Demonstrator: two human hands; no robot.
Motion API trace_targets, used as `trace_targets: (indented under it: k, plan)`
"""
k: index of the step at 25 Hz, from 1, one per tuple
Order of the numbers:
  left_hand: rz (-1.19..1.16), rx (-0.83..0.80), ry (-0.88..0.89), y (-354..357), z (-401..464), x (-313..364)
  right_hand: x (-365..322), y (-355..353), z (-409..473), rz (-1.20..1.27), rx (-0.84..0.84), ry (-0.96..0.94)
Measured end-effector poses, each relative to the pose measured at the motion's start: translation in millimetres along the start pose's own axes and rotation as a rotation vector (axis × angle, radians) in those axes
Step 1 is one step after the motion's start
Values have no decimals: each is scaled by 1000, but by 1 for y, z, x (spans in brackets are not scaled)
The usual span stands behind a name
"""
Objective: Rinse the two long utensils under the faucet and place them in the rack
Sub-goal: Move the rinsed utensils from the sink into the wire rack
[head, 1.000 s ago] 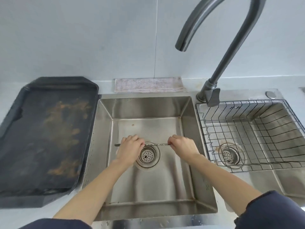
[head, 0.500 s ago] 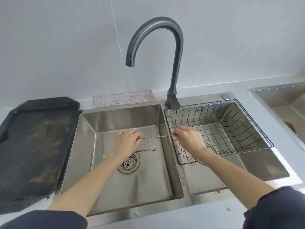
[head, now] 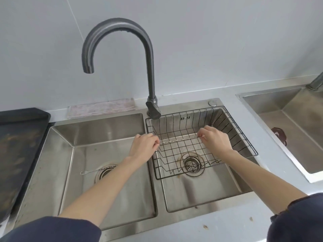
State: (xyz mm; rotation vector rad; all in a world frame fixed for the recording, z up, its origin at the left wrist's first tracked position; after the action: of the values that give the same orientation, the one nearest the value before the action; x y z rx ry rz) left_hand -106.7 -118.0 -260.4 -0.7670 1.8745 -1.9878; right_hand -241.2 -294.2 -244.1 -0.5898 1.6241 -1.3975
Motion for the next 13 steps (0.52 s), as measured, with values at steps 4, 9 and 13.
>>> trace_targets:
  k: [4,9,13]
  plan:
    - [-3,-14,11,13,30,28,36,-2,19,-30,-38,41]
    - [9,-90,-6,36,65,40,70,17,46,-16,-100,72]
    - [13,-175,-43,61,82,35,84,42,63,-36,-160,84]
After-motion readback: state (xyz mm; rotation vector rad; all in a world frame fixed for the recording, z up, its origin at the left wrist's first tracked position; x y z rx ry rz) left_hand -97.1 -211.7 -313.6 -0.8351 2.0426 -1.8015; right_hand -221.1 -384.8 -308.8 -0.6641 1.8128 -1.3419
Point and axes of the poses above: each hand's wrist, its own z-axis towards the middle knuckle, its own y-axis out of the palm, x = y × z, the point moved 5 cm from there along z, towards the middle knuckle, and after that the axes turned 7 degrees about z, right-handed, at the moved point
